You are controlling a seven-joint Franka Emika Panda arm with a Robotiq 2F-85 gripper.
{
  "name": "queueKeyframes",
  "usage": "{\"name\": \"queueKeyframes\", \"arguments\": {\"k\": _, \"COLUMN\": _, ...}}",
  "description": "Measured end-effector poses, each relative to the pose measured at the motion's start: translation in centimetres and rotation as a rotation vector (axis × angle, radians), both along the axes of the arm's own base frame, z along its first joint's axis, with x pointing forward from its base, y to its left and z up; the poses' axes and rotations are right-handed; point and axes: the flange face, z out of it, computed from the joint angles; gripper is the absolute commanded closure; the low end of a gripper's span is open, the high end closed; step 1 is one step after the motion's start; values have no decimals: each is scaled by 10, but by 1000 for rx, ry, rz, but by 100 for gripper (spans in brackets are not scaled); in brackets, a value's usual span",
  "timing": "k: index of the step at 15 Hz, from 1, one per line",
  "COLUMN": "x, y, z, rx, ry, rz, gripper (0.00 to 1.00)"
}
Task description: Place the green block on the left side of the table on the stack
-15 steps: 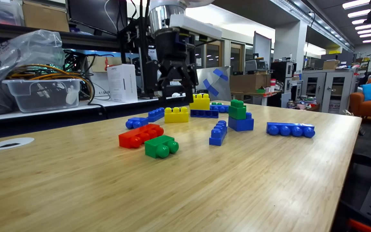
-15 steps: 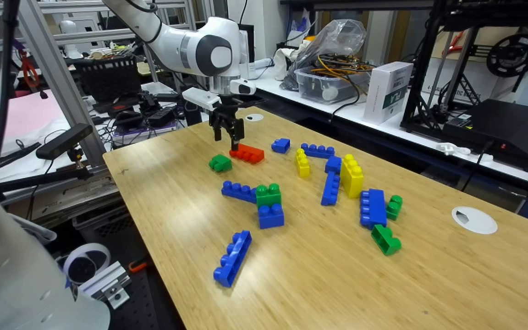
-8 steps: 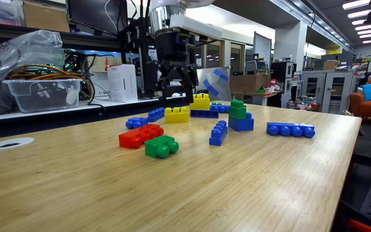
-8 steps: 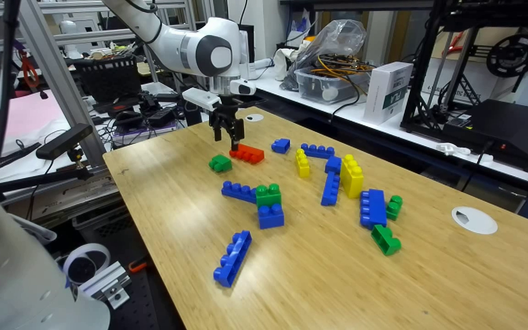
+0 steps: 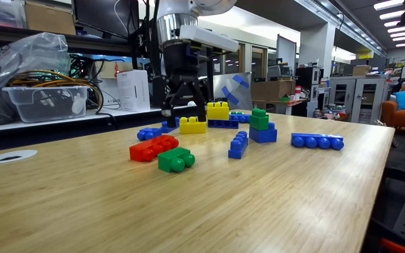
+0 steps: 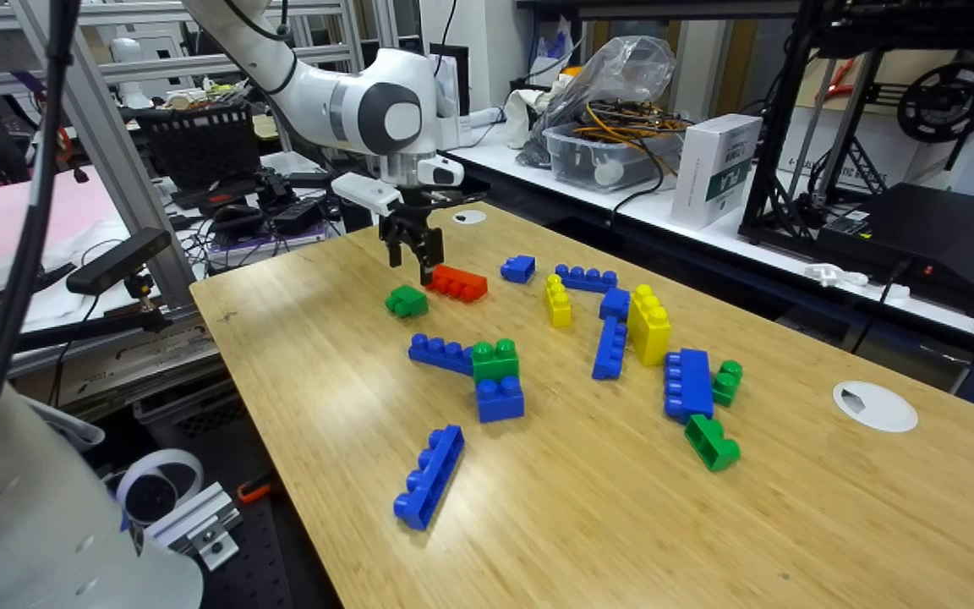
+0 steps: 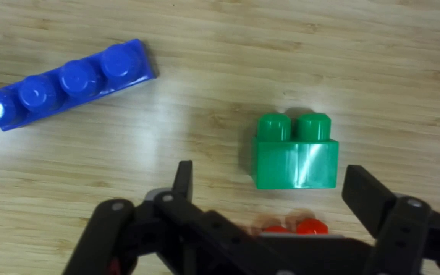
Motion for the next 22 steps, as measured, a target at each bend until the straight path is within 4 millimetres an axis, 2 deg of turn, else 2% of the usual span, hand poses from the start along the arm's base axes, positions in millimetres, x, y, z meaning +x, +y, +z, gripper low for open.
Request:
{"name": "queueKeyframes", "arguments": {"k": 5, "x": -8, "y": 19, "z": -20, "rx": 11, "ry": -7, "rz": -23, "gripper": 0}}
{"name": "queueKeyframes", "arguments": {"k": 12, "x": -30, "y": 43, "z": -31, "rx": 16, "ry": -20, "rz": -40, "gripper": 0}}
{"name": "queueKeyframes", "arguments": {"k": 16, "x": -39, "y": 42, "z": -41, "rx": 12, "ry": -38, "rz": -29, "gripper": 0}}
{"name": "queueKeyframes", "arguments": {"k": 22, "x": -34, "y": 31, "z": -45, "rx": -4, "ry": -84, "rz": -9, "gripper": 0}}
